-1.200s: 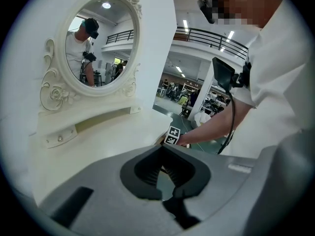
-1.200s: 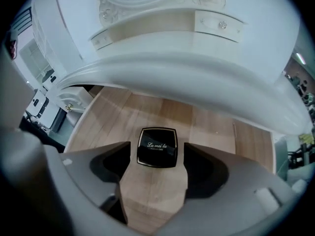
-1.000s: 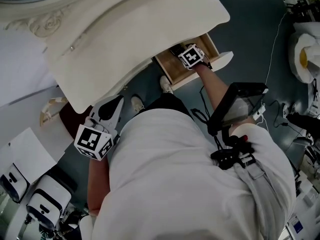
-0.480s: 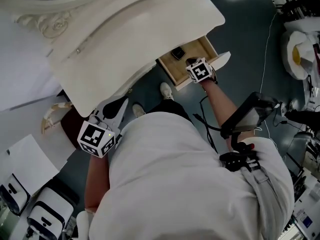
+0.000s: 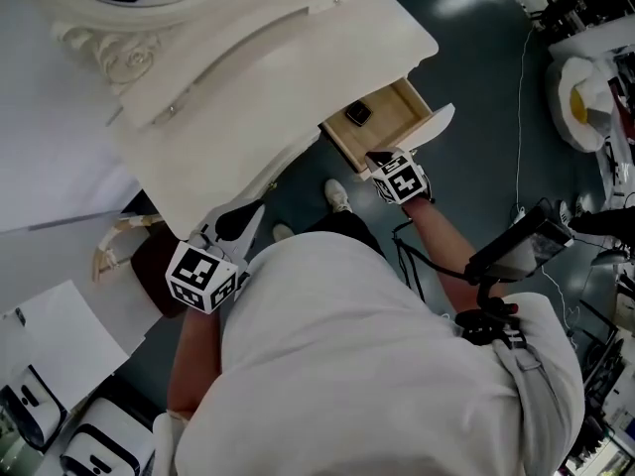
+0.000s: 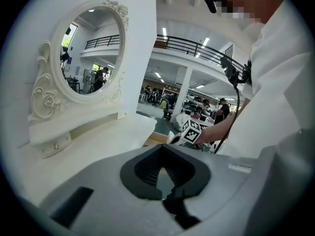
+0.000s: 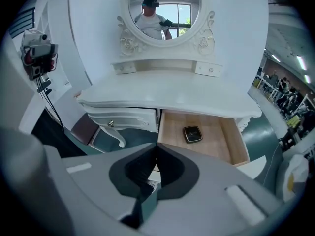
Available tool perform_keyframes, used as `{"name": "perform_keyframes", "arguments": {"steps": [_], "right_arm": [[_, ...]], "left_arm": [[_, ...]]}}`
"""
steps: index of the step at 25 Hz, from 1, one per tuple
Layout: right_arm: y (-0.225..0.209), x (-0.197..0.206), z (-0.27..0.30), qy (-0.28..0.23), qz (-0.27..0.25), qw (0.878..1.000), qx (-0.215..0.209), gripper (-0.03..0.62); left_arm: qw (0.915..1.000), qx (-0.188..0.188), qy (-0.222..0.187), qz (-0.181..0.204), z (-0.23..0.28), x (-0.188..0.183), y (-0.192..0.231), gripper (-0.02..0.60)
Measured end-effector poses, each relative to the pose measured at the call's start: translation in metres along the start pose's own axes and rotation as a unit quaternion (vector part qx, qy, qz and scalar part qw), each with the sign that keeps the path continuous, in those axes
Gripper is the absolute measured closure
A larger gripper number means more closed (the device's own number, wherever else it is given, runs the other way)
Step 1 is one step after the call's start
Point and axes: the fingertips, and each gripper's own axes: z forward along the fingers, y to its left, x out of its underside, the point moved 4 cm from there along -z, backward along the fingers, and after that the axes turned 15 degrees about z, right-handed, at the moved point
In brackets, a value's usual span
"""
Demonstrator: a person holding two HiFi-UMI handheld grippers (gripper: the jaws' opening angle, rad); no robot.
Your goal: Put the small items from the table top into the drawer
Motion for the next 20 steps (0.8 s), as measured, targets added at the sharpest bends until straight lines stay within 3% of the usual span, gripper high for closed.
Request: {"name": "perform_keyframes", "arguments": {"steps": [11,20], "right_arm": [[0.100,0.013,-0.043,-0.040,-0.036,0.998,-0.038,0.593],[0.136,0.013,-0.054,-0.054,-0.056,0.995,-0.060,0.594]], "left_arm": [[0.9997,0.020,-0.002,0.013,-0.038,0.032,-0.015,0.580],[0.9998,0.017,0.002,0.008,-0.051,0.047,-0.024,0.580]]}}
